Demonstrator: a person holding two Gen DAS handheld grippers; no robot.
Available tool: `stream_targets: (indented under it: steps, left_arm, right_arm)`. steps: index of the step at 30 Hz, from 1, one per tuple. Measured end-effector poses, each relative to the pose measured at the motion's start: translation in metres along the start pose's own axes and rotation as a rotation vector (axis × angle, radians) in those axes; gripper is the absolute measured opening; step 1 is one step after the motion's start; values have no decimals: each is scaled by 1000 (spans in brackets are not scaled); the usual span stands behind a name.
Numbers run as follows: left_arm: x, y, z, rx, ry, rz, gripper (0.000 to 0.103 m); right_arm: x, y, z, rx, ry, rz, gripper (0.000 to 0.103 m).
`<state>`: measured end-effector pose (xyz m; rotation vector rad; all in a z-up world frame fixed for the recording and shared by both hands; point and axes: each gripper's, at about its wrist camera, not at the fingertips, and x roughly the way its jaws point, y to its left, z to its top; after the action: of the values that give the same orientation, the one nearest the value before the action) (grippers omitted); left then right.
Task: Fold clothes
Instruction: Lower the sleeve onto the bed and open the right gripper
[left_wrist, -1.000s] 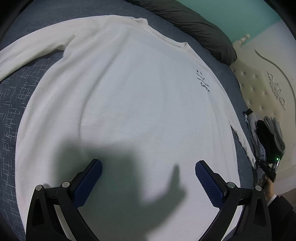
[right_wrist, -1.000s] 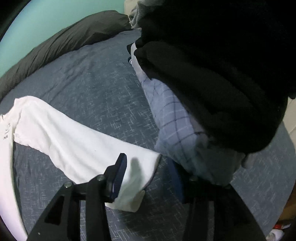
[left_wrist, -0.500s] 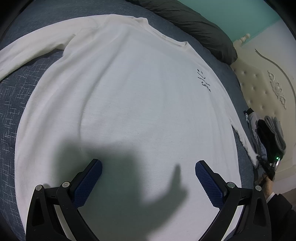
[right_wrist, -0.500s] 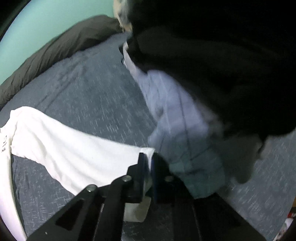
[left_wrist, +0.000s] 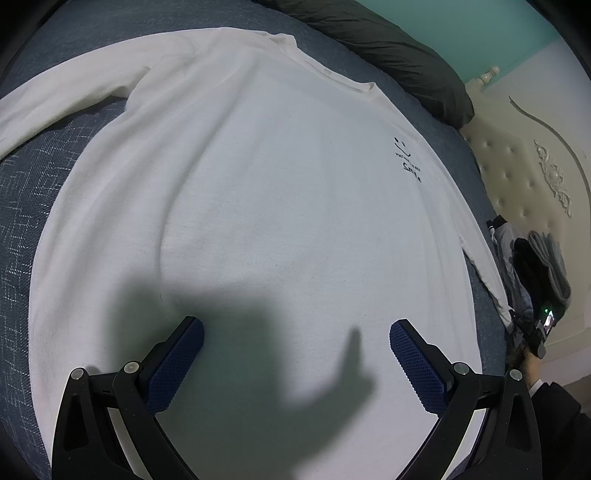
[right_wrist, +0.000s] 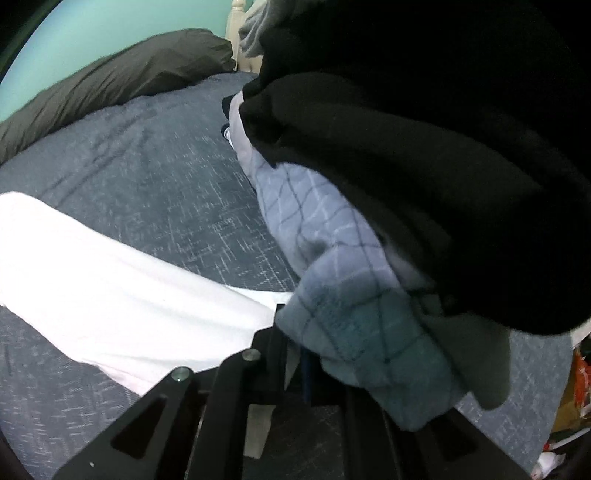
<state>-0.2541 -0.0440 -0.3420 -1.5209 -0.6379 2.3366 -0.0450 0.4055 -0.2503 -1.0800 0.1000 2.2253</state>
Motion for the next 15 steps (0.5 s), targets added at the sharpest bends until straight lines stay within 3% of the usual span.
stream_targets:
  steps: [4, 7, 10, 15]
  left_arm:
    - [0, -1, -1, 0, 0, 0, 103]
    - [-2, -1, 0, -5, -3, -3, 103]
    - [-6, -5, -1, -3, -11, -11, 103]
    - [-13, -12, -5, 9, -18, -8, 103]
  right_arm:
    - [-5, -5, -5, -22, 13, -55, 8]
    - [-16, -13, -10, -17, 8, -36, 8]
    - [-31, -19, -16, -7, 2, 9, 8]
    - [-51, -24, -21, 36, -18, 163, 9]
